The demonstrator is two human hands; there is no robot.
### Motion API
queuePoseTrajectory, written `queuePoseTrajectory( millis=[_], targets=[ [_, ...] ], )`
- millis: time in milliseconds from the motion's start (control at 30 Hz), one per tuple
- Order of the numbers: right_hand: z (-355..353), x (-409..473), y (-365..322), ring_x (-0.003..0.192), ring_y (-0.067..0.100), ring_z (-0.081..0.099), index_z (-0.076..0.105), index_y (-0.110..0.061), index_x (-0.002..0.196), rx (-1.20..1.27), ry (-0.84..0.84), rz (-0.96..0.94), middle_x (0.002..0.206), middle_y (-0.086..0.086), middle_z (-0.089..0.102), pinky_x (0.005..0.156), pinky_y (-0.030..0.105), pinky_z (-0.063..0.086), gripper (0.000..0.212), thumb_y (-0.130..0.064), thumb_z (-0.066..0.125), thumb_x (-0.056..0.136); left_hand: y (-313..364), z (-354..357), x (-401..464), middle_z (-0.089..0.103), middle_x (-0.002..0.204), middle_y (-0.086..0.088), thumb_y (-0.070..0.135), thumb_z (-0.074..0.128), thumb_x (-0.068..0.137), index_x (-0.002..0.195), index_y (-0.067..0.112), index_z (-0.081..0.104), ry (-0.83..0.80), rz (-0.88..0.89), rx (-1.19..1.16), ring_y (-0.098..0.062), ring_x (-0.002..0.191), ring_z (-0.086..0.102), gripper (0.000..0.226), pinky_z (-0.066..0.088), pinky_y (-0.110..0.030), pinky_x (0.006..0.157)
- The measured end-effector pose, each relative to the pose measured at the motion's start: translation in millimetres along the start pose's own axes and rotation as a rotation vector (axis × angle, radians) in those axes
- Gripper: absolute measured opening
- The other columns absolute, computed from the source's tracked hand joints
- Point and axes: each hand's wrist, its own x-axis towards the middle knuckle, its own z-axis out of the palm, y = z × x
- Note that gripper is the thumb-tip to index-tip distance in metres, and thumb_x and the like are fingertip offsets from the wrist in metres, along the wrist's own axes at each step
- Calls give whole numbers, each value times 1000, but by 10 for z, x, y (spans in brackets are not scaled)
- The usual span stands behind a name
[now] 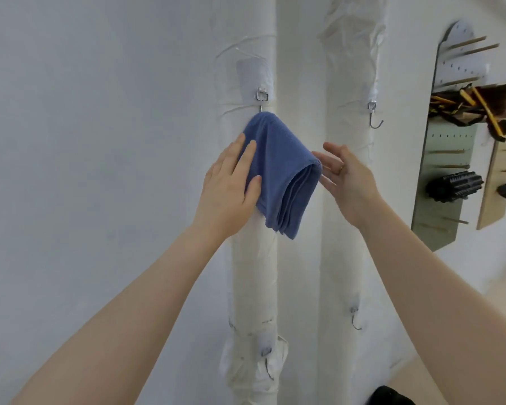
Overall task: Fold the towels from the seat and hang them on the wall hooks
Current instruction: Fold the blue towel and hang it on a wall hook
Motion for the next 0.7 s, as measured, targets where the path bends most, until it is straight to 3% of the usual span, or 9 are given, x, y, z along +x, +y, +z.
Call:
queuePoseTrajectory(
  millis=[233, 433, 567, 700],
  targets=[
    [229, -1172, 212, 126, 12, 45, 46, -19, 131, -229, 84, 4, 134, -2, 52, 109, 32, 31, 36, -31, 34, 100, 244, -367, -931, 21, 155, -8, 45, 18, 83, 146, 10, 23, -141, 17, -67, -24, 142, 24, 72, 20, -33, 113],
    [346, -2372, 364, 110, 4, 46, 49, -17, 126, -434, 62, 75, 121, -7, 52, 84, 10, 35, 30, -24, 39, 100, 601, -503, -1964, 25, 153, -12, 42, 25, 86, 145, 6, 26, -339, 10, -238, -24, 142, 23, 70, 12, -26, 112],
    [21, -3119, 430, 107, 7, 51, 57, -15, 119, -649, 33, 190, 114, -6, 57, 99, 23, 39, 25, -20, 46, 96, 980, -499, -2569, 34, 148, -13, 27, 37, 83, 139, 2, 36, -502, -18, -347, -27, 140, 27, 62, 13, -25, 112],
    [-444, -3915, 406, 104, 8, 51, 59, -13, 118, -794, 7, 340, 112, -6, 57, 86, 16, 39, 26, -19, 45, 97, 1422, -432, -3127, 39, 143, -12, 18, 42, 88, 134, 4, 44, -613, 8, -461, -27, 134, 33, 48, 18, -26, 110]
  ],
)
